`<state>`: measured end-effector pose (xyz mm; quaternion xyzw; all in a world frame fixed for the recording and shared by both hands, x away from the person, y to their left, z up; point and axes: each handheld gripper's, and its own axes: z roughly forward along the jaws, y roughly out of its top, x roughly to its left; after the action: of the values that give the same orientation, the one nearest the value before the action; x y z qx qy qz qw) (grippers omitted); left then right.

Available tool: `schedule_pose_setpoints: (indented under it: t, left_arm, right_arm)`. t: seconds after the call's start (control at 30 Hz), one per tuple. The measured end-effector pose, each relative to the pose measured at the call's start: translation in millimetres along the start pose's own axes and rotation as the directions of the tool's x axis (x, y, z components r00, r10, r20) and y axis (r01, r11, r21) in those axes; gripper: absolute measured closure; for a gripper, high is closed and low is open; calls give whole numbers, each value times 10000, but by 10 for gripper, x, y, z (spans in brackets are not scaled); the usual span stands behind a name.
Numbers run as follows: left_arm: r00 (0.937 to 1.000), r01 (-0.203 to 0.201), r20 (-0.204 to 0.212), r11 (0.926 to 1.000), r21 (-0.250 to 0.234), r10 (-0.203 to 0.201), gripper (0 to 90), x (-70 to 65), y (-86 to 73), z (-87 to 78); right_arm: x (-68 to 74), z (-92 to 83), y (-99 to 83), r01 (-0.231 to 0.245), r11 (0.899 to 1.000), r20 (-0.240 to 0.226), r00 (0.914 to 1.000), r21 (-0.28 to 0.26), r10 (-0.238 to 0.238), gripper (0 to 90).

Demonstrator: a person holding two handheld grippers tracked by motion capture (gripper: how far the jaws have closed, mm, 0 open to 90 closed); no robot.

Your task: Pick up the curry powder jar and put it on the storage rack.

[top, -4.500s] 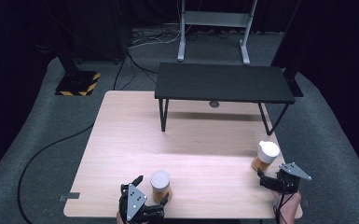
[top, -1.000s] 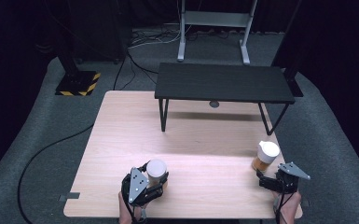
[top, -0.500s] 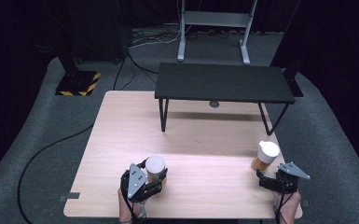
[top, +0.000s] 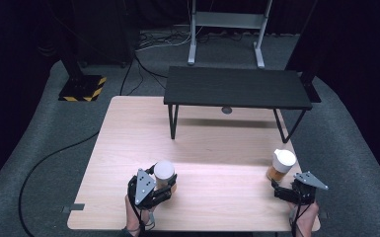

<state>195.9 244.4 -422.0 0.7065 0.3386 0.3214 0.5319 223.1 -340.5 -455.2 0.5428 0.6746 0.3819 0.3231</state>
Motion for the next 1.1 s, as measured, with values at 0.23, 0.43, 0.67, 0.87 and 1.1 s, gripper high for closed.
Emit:
schedule_pose_setpoints:
  t: [0.23,0.43,0.67,0.87,1.1]
  left_arm:
    - [10000,4,-44,10000,-10,-4,333,28,21,37]
    - [10000,39,-55,10000,-29,-39,333,63,33,66]
    - [10000,2,-45,10000,-65,-3,333,94,63,109]
    - [10000,-29,-54,10000,-78,28,333,116,95,155]
    - [10000,-66,-61,9999,-119,65,333,147,132,205]
  right_arm:
    - [1,0,-1,19,10000,5,10000,-7,-19,0]
    - [1,4,6,44,10000,3,10000,30,-44,0]
    - [3,3,5,48,10000,11,10000,25,-48,0]
    - [3,3,7,40,10000,10,10000,36,-40,0]
    - [-3,4,7,24,10000,-19,10000,36,-24,0]
